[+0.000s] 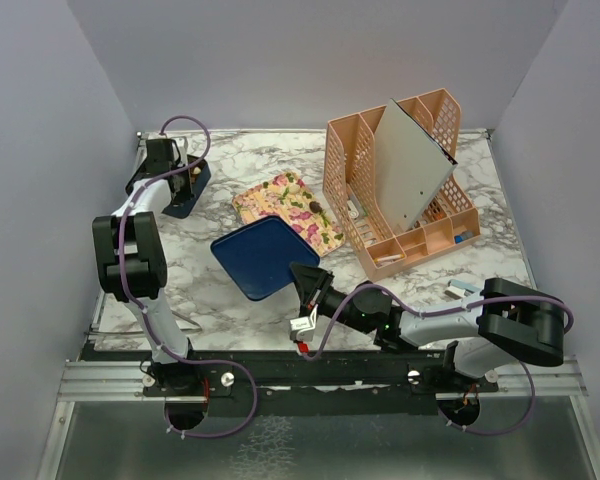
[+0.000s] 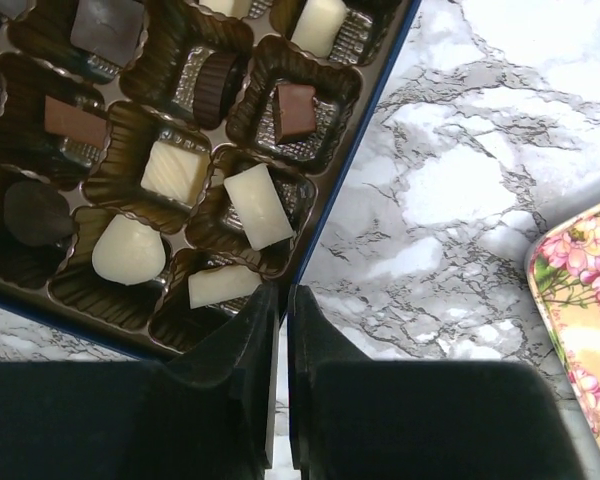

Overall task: Pack the chocolate
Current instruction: Move the packing box to the center of the board.

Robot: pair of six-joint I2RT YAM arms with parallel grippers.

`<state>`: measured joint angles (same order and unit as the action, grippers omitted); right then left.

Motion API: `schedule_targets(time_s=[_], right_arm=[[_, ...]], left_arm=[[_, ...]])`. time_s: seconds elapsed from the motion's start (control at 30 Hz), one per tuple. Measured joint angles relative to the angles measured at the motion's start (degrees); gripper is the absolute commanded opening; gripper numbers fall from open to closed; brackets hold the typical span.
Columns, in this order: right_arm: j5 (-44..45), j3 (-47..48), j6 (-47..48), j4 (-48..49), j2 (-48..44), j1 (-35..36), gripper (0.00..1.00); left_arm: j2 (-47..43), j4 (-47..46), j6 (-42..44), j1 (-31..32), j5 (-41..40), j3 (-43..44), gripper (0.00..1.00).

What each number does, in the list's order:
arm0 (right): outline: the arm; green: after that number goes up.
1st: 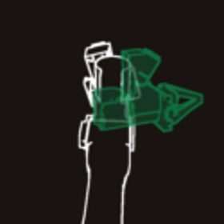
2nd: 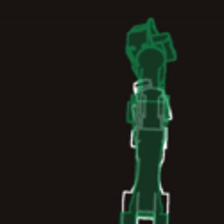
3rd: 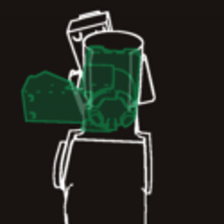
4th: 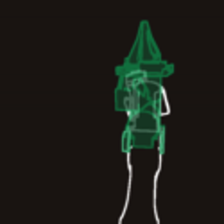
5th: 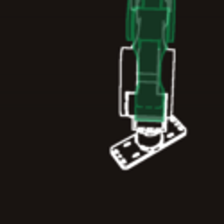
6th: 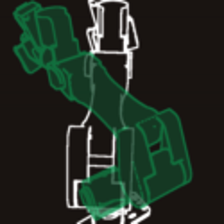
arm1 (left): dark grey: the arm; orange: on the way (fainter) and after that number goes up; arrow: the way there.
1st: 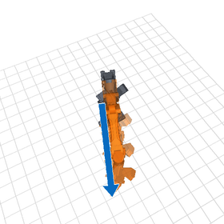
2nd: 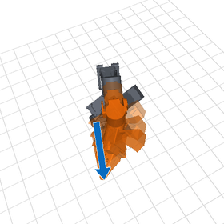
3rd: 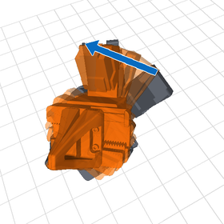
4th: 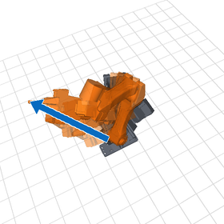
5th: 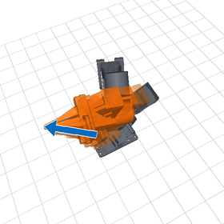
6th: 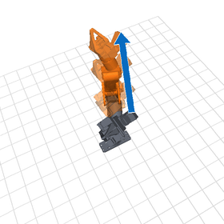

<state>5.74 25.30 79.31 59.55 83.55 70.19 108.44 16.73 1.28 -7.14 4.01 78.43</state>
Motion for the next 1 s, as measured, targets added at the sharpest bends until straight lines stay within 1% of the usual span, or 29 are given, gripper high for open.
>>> schedule_targets(time_s=[0.2, 0.33, 0.57, 0.9, 1.0], right_arm=[[-0.11, 0.02, -0.07, -0.02, 0.02, 0.00, 0.10], [-0.59, 0.00, -0.37, -0.02, 0.02, 0.00, 0.10], [-0.68, 0.02, -0.94, -0.02, 0.02, 0.00, 0.10], [-0.63, 0.02, -3.37, 0.00, 0.02, 0.00, 0.10], [-0.61, 0.04, -5.49, 0.00, 0.02, 0.00, 0.09]], left_arm=[[-0.55, 1.40, -0.22, 1.09, 0.02, -0.15, 0.05], [-2.19, 2.73, -0.31, 2.40, 0.00, -1.79, 0.01], [-8.02, 6.51, -2.03, 4.28, -0.42, -7.37, 0.01], [-19.08, 9.75, -6.34, 5.73, 0.94, -18.62, 0.10], [-20.94, 9.84, -7.93, 5.73, 2.29, -20.31, 0.19]])
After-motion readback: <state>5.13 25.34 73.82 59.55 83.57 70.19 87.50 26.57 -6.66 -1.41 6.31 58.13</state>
